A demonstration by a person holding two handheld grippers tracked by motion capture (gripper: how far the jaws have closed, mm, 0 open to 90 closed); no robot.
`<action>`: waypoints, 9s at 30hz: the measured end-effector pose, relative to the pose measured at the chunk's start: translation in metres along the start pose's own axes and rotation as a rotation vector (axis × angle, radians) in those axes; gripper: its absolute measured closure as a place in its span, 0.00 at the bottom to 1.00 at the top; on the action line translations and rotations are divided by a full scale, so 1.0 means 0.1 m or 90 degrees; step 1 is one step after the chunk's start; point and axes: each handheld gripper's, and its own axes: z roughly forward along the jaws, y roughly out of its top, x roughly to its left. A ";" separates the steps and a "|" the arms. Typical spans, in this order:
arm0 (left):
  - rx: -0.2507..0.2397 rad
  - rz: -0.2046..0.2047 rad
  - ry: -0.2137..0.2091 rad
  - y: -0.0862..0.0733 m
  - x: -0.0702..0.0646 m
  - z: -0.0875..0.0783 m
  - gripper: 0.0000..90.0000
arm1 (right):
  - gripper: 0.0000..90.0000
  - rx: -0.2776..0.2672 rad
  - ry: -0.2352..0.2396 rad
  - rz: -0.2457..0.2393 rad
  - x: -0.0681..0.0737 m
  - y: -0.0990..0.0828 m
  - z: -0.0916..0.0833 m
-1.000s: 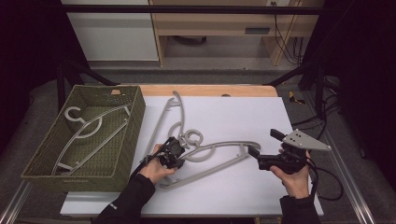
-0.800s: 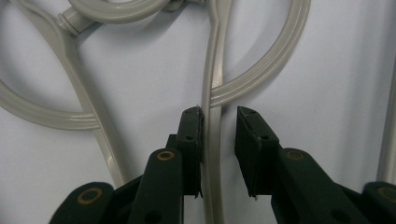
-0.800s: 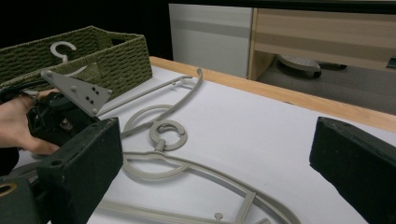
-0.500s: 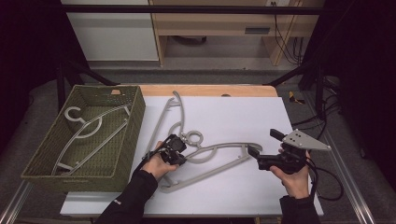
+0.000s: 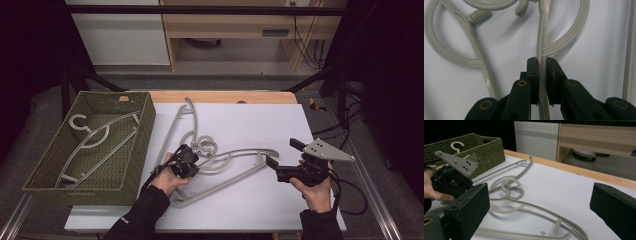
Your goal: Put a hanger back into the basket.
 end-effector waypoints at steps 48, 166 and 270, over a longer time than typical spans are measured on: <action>-0.131 -0.088 0.299 -0.43 1.16 -2.14 0.91 | 0.03 -0.008 -0.012 0.001 -0.05 0.00 -0.05; -0.286 -0.043 0.044 -0.72 0.11 -1.18 0.25 | 0.03 0.003 -0.009 0.002 -0.02 -0.04 0.01; -0.211 -0.099 0.052 -1.04 -0.17 -0.72 1.00 | 1.00 0.313 0.119 -0.023 0.95 -0.79 1.40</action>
